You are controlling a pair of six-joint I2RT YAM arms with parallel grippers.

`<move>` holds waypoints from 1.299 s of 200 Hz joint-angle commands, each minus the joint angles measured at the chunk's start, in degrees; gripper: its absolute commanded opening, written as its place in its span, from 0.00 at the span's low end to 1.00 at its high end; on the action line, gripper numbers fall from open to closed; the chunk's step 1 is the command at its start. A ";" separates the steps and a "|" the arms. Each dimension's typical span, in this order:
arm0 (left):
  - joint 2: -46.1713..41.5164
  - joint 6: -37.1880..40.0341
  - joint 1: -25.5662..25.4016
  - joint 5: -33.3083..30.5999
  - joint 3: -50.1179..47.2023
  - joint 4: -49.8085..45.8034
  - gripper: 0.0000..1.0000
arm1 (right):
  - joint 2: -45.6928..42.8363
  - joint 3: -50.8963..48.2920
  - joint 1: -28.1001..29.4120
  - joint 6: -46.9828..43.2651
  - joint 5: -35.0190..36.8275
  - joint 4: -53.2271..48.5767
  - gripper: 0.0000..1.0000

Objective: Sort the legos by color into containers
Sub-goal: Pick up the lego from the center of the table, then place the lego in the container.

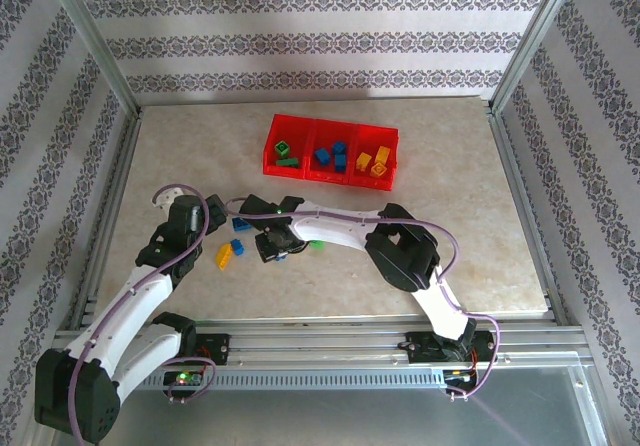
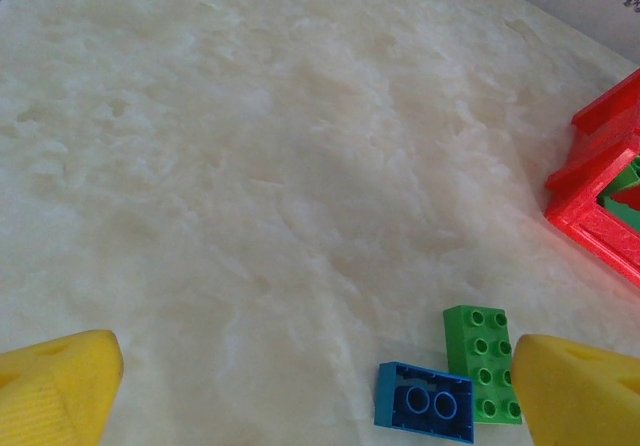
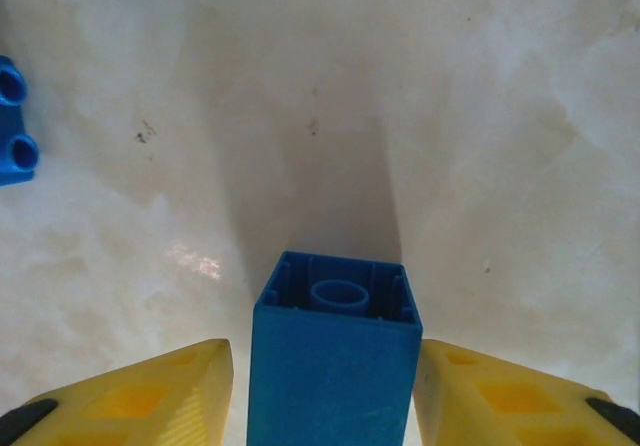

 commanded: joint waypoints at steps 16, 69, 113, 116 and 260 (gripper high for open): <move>0.35 -0.60 1.22 -0.66 -0.57 0.11 1.00 | 2.48 2.10 0.61 -1.43 -0.35 -1.51 0.43; 0.90 -0.61 1.32 -0.30 -0.38 0.11 1.00 | 1.44 1.37 0.09 -2.99 0.42 -1.56 0.29; 0.90 -0.35 1.46 -0.28 -0.18 -0.08 1.00 | -5.08 -0.57 -3.29 -5.73 3.51 -1.16 0.29; 0.88 -0.35 1.44 -0.29 -0.16 -0.07 1.00 | -5.58 -0.68 -3.71 -5.94 3.68 -1.16 0.29; 1.24 0.53 1.88 1.13 1.53 -1.30 1.00 | -4.17 11.82 -24.66 -19.58 10.63 3.03 0.30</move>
